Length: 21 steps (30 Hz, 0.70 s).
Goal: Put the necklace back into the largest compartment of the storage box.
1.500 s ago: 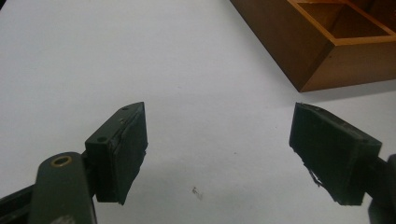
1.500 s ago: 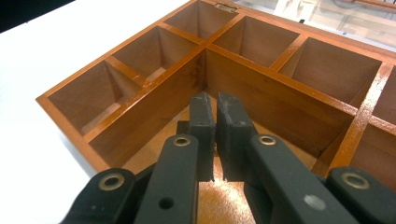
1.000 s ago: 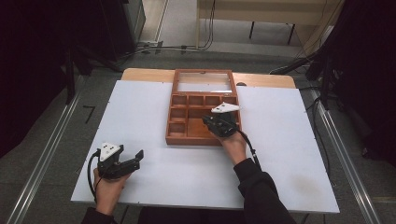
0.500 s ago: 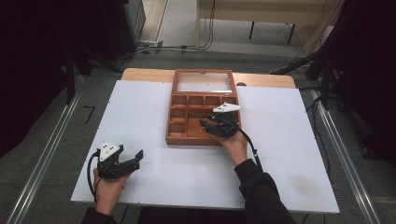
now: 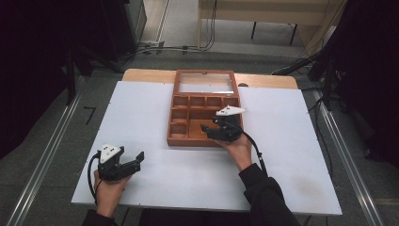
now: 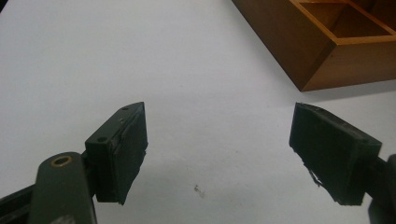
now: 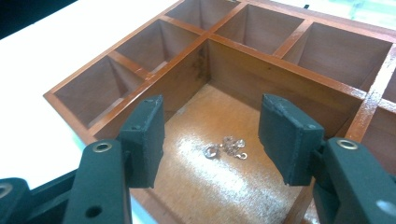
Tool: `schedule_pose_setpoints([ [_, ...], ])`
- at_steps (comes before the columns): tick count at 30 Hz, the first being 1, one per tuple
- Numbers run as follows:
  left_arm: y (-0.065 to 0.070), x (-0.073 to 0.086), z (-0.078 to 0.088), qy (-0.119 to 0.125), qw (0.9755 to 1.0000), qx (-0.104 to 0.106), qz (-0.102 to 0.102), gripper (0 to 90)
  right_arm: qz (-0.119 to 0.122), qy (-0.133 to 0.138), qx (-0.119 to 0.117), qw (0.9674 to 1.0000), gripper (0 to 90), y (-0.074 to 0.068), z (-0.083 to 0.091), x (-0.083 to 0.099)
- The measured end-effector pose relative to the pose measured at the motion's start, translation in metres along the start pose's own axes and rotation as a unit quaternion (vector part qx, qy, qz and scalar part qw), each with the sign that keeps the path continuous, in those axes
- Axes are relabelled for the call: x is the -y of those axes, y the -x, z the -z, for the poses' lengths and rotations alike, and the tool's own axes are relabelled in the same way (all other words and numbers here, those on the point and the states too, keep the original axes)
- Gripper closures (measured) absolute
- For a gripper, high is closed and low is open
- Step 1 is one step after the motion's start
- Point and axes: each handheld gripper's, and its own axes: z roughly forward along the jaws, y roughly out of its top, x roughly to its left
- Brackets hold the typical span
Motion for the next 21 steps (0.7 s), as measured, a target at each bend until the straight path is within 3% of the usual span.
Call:
schedule_pose_setpoints([
  [21, 0.001, 0.000, 0.000, 0.001, 1.0000, -0.001, 0.000, 19.8, 0.015, -0.008, -0.008, 0.9998, 34.5, -0.006, 0.023, 0.017],
])
